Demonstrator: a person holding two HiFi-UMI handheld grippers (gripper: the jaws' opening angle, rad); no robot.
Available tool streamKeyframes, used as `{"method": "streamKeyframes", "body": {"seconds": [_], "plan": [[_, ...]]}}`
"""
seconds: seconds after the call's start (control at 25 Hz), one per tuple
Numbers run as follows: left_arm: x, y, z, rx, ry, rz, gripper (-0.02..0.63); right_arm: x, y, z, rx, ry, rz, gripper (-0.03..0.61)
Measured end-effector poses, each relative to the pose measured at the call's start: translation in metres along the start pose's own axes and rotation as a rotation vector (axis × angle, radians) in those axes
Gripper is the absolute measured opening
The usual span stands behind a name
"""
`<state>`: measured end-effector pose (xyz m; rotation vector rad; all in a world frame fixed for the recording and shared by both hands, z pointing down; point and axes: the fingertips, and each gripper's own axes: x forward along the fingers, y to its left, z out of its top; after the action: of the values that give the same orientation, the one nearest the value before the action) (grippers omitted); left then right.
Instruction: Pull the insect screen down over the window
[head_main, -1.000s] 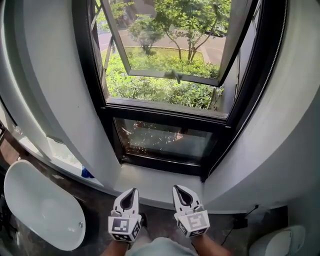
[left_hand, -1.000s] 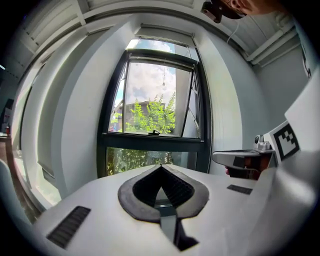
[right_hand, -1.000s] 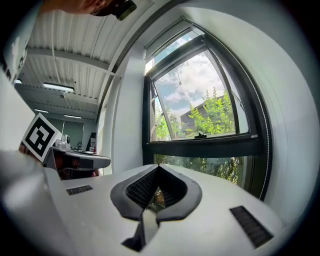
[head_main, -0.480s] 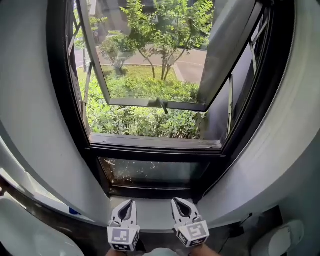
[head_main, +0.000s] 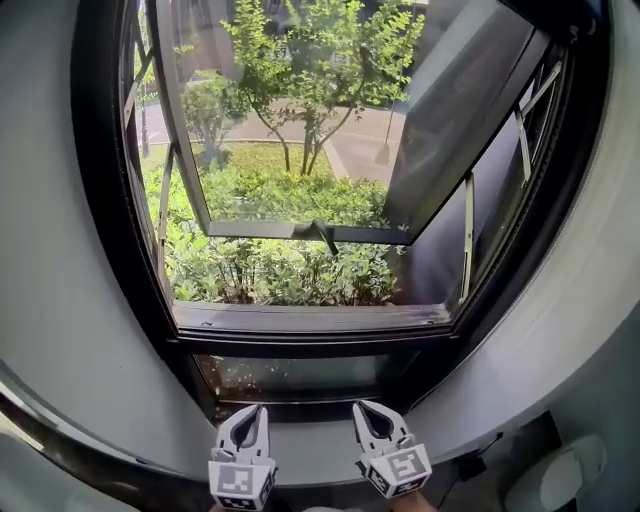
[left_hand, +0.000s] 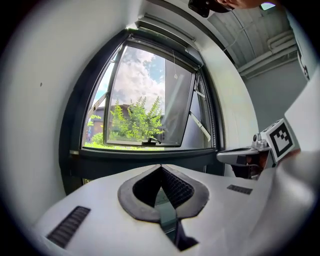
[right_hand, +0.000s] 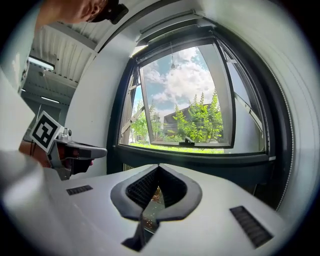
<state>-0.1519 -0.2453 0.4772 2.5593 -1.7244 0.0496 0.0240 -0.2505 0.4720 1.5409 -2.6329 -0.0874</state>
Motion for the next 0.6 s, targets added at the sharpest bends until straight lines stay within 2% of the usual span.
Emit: {"method": "streamKeyframes", "body": {"seconds": [0.2,0.32,0.48,0.6], "plan": [[0.021,0.013,0.019,0.069,-0.032,0.025,0.009,0.014,-0.014,0.032,-0.058,-0.072,0.045,-0.003],[0.033,0.016,0.044,0.125,-0.071,0.047,0.009,0.021,-0.027,0.059,-0.153,-0.1,0.05,-0.003],[0.045,0.015,0.086,0.26,-0.11,0.068,0.009,0.027,-0.054,0.094,-0.283,-0.136,0.045,-0.005],[0.052,0.018,0.116,0.406,-0.111,0.065,0.009,0.034,-0.068,0.126,-0.41,-0.18,0.04,-0.002]]}}
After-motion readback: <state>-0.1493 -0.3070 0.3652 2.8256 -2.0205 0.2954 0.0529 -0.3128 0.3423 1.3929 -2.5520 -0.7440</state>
